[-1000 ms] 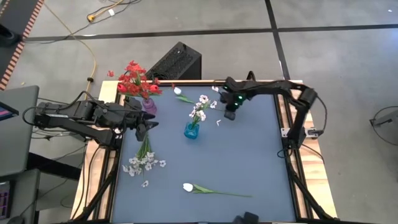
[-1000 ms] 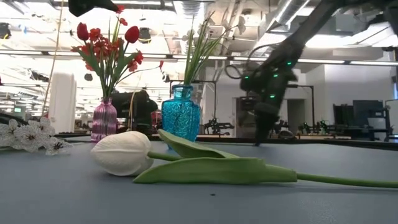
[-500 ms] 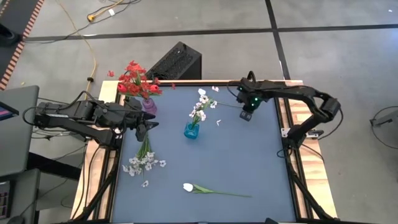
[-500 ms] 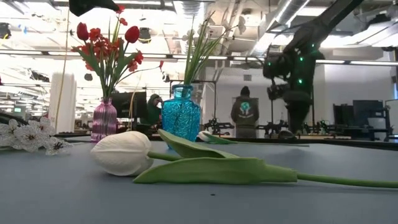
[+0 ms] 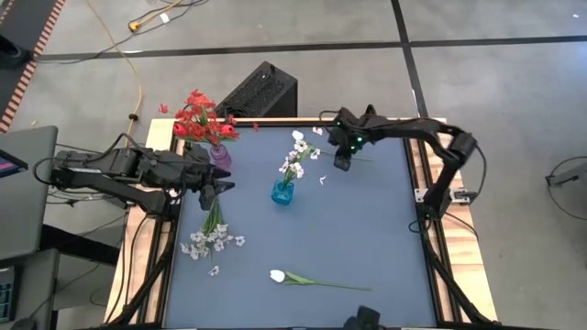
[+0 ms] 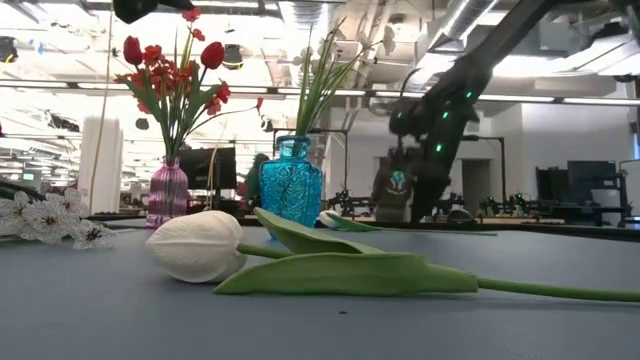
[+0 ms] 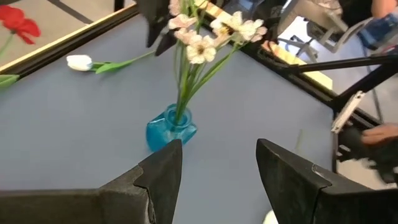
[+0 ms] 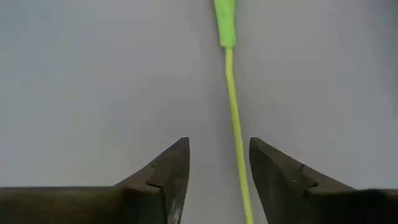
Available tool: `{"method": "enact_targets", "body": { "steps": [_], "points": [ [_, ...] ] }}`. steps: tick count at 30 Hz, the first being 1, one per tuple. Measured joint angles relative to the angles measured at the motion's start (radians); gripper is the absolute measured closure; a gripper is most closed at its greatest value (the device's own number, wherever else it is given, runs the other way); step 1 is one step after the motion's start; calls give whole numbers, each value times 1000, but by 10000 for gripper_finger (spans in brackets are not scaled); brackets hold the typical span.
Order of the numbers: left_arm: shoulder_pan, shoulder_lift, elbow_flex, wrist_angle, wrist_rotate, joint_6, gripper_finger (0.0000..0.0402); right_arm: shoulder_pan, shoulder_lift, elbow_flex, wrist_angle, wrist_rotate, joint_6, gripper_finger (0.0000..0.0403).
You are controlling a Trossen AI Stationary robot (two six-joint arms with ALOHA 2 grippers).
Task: Sort flowers into vase by color
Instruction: Put the top white tulip into the blue vase
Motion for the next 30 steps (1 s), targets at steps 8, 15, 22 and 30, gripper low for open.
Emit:
{"method": "enact_targets", "body": {
  "steps": [8, 15, 22, 30],
  "points": [
    [0, 0, 0, 15, 24, -21, 207, 4, 136, 32, 9, 25, 5, 187],
    [-2, 0, 0, 14, 35, -21, 207, 7, 152, 35, -39, 38, 36, 301],
    [-2, 0, 0, 14, 34, 18, 207, 14, 61, 21, -109, -35, 83, 380],
    [-2, 0, 0, 62, 44, 68, 207, 30, -212, 20, -155, -129, 225, 388]
  ]
}}
